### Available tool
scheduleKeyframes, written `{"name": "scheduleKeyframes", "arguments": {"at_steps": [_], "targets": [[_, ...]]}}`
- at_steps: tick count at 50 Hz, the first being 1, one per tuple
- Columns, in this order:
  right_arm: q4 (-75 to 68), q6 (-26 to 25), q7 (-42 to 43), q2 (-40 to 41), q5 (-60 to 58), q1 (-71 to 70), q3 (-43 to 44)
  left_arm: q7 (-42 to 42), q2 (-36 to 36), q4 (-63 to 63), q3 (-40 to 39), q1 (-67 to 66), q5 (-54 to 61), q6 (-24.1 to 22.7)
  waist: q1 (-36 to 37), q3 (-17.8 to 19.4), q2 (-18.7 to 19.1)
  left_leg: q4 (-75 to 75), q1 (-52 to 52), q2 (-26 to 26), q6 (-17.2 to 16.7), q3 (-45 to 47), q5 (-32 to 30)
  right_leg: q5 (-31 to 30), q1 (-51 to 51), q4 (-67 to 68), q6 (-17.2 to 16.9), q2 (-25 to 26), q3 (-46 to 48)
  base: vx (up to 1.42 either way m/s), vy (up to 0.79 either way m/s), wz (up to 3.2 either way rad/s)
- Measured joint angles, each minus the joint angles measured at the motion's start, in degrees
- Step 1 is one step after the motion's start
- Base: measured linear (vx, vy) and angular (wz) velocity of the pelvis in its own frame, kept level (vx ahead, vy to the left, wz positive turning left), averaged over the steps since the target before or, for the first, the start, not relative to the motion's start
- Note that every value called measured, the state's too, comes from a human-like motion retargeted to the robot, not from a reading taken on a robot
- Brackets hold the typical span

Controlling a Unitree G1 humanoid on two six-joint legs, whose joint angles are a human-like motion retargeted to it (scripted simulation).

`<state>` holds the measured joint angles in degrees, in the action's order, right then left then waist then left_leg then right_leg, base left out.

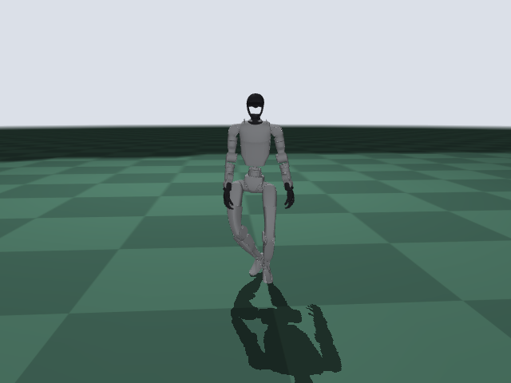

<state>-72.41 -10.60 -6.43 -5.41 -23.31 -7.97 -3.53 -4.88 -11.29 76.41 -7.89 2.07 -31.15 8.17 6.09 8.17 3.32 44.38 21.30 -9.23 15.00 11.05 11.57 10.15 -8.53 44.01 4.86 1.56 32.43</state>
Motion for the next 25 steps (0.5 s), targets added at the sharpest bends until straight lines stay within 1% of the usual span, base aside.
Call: {"name": "scheduleKeyframes", "arguments": {"at_steps": [2, 3, 5, 6, 7, 8, 9, 10, 11, 12, 13, 14, 15, 17, 18, 20, 21, 22, 23, 25], "targets": [[-0.78, 0.65, -2.16, -0.58, 3.2, 2.27, 2.41, 1.73, 0.04, -1.69, 0.17, 0.28, 2.07, -0.97, -1.35, 0.41, -1.83, -2.32, -3.09, 2.79, 0.0, 0.35, -4.0, 1.42, -1.54, -6.06, 0.45, -0.2, -1.95, 0.79, -0.14, 0.53], [-1.35, 1.04, -3.12, -0.66, 4.95, 3.3, 3.78, 2.35, 0.23, -2.39, -0.14, 0.32, 2.85, -1.52, -2.04, 0.63, -2.82, -3.25, -4.73, 4.1, 0.0, 0.64, -5.78, 1.73, -1.87, -10.07, 1.42, -0.37, -3.07, 0.81, -0.13, 0.48], [-2.49, 1.22, -3.61, -0.8, 8.23, 5.12, 6.29, 2.99, 0.74, -3.51, -1.25, 0.2, 3.86, -2.11, -3.0, 1.3, -5.05, -3.47, -7.88, 6.38, 0.0, 1.52, -8.46, -0.6, -1.68, -18.71, 3.74, -0.64, -6.33, 0.72, -0.12, 0.37], [-3.0, 1.17, -3.1, -1.03, 9.63, 5.84, 7.37, 3.07, 1.05, -3.77, -1.71, 0.07, 4.33, -2.34, -3.32, 1.79, -6.53, -3.17, -9.32, 8.16, 0.0, 1.74, -10.14, -5.02, -0.77, -22.75, 2.65, -1.6, -7.77, 0.64, -0.12, 0.28], [-3.48, 1.13, -2.49, -1.17, 10.89, 6.53, 8.39, 3.06, 1.29, -3.93, -2.18, -0.05, 4.82, -2.54, -3.56, 2.22, -7.77, -2.32, -10.53, 9.41, 0.0, 1.9, -11.84, -7.67, 0.31, -26.3, 1.59, -2.39, -8.8, 0.77, -0.14, 0.24], [-3.91, 1.11, -1.66, -1.15, 11.85, 7.15, 9.27, 2.87, 1.4, -3.88, -2.68, -0.16, 5.34, -2.7, -3.63, 2.52, -8.49, -0.38, -11.28, 9.56, 0.0, 1.94, -13.6, -6.79, 1.73, -28.86, 0.56, -2.87, -8.99, 0.82, -0.15, 0.28], [-4.35, 1.3, -0.55, -1.13, 12.77, 7.7, 10.02, 2.37, 1.51, -3.64, -3.24, -0.14, 5.87, -2.65, -3.79, 2.98, -9.15, 2.47, -11.18, 10.06, 0.0, 1.05, -16.06, -7.19, 3.32, -30.8, 1.46, -3.0, -9.09, 0.72, -0.16, 0.35], [-4.79, 1.61, 0.71, -1.11, 13.67, 8.22, 10.7, 1.71, 1.62, -3.32, -3.84, -0.04, 6.41, -2.49, -3.99, 3.53, -9.78, 5.78, -10.66, 10.73, 0.0, -0.3, -18.86, -8.24, 4.98, -32.43, 3.31, -2.97, -9.12, 0.73, -0.21, 0.25], [-5.21, 2.05, 1.6, -1.26, 14.34, 8.65, 10.73, 0.91, 1.67, -2.94, -4.53, 0.16, 6.61, -2.02, -3.64, 3.9, -10.6, 11.18, -9.05, 10.86, 0.0, -0.78, -21.16, -13.57, 7.02, -33.54, 3.32, -3.38, -8.09, 0.83, -0.24, 0.03], [-5.7, 2.45, 2.3, -1.38, 14.97, 9.03, 10.52, 0.16, 1.59, -2.58, -5.17, 0.35, 6.73, -1.59, -3.01, 4.04, -11.01, 16.67, -6.94, 10.72, 0.0, -1.46, -22.94, -17.33, 8.7, -34.3, 4.33, -3.3, -6.87, 0.89, -0.23, -0.35], [-6.34, 2.79, 2.64, -1.43, 15.5, 9.28, 9.84, -0.46, 1.27, -2.25, -5.72, 0.53, 6.69, -1.23, -1.82, 3.74, -10.59, 22.34, -3.85, 10.06, 0.0, -2.56, -23.7, -17.98, 9.65, -34.38, 7.32, -2.27, -5.31, 0.76, -0.17, -0.34], [-7.48, 2.68, 2.46, -1.38, 15.58, 9.32, 9.46, -0.68, 0.99, -1.77, -5.77, 0.51, 6.45, -0.93, -0.99, 3.07, -9.48, 27.23, -1.07, 8.28, 0.0, -3.59, -22.24, -17.25, 9.41, -32.67, 8.92, -0.63, -6.44, 0.72, -0.12, -0.17], [-8.89, 2.35, 2.01, -1.28, 15.44, 9.25, 9.22, -0.69, 0.74, -1.21, -5.56, 0.39, 6.1, -0.66, -0.34, 2.21, -8.03, 31.74, 1.55, 5.95, 0.0, -4.6, -19.65, -15.84, 8.57, -30.08, 9.82, 1.32, -8.93, 0.71, 0.08, 0.1], [-12.55, -0.88, -0.92, -2.0, 12.76, 6.23, 10.84, 0.56, 1.26, 0.09, -4.97, 0.43, 5.75, -0.61, 1.49, 1.32, -4.42, 29.77, 4.93, 0.57, 0.0, -4.48, -14.49, -12.88, 4.88, -21.97, 7.43, 4.29, -11.29, 0.56, 0.56, 0.09], [-13.67, -3.04, -2.55, -2.51, 11.1, 4.75, 11.6, 1.52, 2.24, 0.85, -4.8, 0.19, 5.72, -0.73, 2.26, 0.91, -3.23, 25.04, 5.47, -1.02, 0.0, -2.04, -12.32, -11.01, 4.26, -18.99, 6.28, 3.83, -10.36, 0.55, 0.93, -0.05], [-14.86, -4.65, -4.73, -2.41, 10.07, 3.83, 10.46, 0.09, 3.39, 2.91, -4.87, -1.34, 5.14, -0.7, 2.78, -0.78, -1.6, 12.84, 5.2, -1.67, 0.0, 3.83, -7.43, -9.13, 5.52, -17.81, 4.16, 3.72, -11.06, 0.68, 1.0, 0.11], [-14.8, -3.68, -5.11, -2.53, 10.79, 3.61, 9.34, -1.89, 3.95, 4.11, -5.18, -1.8, 4.63, -0.69, 1.73, -2.09, -1.48, 3.57, 5.03, 1.25, 0.0, 6.24, -7.2, -7.89, 4.61, -15.87, 1.96, 1.56, -10.85, 0.6, 0.86, 0.65], [-14.53, -2.86, -5.19, -2.42, 11.34, 3.31, 8.4, -3.57, 4.37, 5.18, -5.68, -2.18, 4.14, -0.52, 1.03, -3.01, -1.3, -5.1, 4.82, 3.8, -1.24, 7.43, -7.54, -6.81, 3.85, -13.83, 0.05, 0.31, -11.18, 0.56, 0.61, 0.73], [-13.83, -2.35, -4.67, -1.87, 11.55, 2.86, 7.81, -4.67, 4.54, 5.99, -6.55, -2.36, 3.73, -0.04, 1.03, -3.16, -1.0, -12.61, 4.55, 5.6, -4.95, 6.19, -9.0, -6.03, 3.39, -11.6, -1.31, 0.88, -12.58, 0.7, 0.34, 0.38], [-12.03, -1.71, -3.79, -0.76, 11.11, 2.64, 7.98, -5.71, 4.72, 7.67, -6.99, -2.86, 3.22, 1.15, 2.38, -3.39, 1.34, -23.79, 3.26, 7.87, -14.07, -0.37, -13.44, -4.97, 5.76, -9.99, -2.1, 3.17, -10.87, 0.76, 0.13, 0.3]]}}
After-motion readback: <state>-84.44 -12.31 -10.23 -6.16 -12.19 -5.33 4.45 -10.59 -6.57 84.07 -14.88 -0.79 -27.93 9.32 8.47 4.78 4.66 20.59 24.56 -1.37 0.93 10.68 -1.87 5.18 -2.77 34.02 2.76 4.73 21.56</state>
